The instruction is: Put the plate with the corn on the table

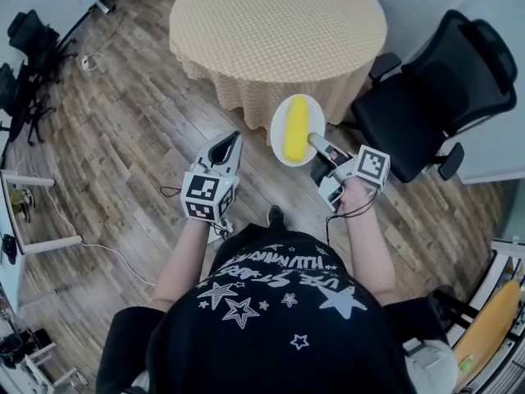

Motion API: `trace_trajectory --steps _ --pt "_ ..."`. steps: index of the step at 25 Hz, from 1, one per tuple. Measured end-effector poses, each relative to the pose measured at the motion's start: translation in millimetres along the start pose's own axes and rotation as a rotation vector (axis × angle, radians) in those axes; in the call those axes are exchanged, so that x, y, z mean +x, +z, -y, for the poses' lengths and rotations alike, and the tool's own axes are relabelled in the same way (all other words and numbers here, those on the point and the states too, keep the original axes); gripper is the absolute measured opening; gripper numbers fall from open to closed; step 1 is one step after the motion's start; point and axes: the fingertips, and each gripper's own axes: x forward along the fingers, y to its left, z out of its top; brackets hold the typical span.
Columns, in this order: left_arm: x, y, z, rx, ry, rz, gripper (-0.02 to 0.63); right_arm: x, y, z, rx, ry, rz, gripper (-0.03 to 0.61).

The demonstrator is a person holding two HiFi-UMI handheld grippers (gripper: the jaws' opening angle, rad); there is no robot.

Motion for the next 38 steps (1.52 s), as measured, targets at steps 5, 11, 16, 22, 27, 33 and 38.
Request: trace_trajectory --steps 5,11,16,22,27,33,38 --pt "2 2 -12 -0.036 0.050 -0.006 0.008 13 11 5 0.005 0.016 -0.047 0.051" --pt "4 -3 -31 -0.065 0.066 -0.018 0.008 24 12 11 0.028 0.017 -0.036 0.051" --pt "34 -3 -43 -0.078 0.033 -0.014 0.008 34 24 19 0.024 -0.011 -0.011 0.051" --pt "80 13 -62 -0.062 -0.043 0.006 0.008 55 59 11 -0.004 -0.020 0.033 0.051" --pt "115 19 -101 -0.083 -0.055 -0.006 0.008 92 91 11 -0.003 -0.032 0.062 0.052" --pt "142 32 -158 -0.076 -0.053 0.002 0.009 150 121 5 -0.002 -0.017 0.106 0.052" --pt "160 42 -194 -0.067 -0.051 -0.001 0.008 188 141 3 0.005 -0.023 0.116 0.052"
